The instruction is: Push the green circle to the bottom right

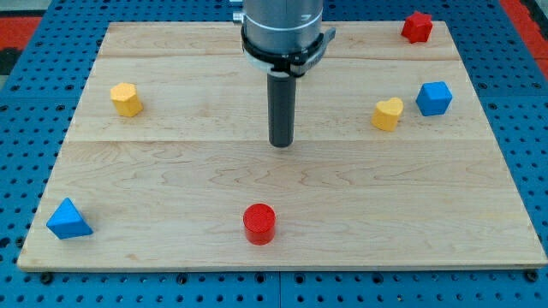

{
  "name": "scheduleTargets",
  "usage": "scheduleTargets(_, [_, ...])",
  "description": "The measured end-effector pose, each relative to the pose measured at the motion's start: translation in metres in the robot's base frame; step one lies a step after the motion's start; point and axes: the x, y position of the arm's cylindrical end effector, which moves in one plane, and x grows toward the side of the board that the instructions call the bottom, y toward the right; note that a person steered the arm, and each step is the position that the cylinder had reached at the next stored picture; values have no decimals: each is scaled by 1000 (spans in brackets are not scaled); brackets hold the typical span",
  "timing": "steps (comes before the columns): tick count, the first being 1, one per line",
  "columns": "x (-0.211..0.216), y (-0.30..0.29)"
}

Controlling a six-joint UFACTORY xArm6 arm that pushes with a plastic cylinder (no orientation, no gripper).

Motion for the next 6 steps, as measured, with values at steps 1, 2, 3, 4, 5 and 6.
scheduleTargets(1, [-25,0])
scheduleTargets(2, [-57,0])
scheduleTargets(3, [-72,28])
scheduleTargets(4, [-88,70])
scheduleTargets(5, [-130,74])
scheduleTargets(6, [-162,72])
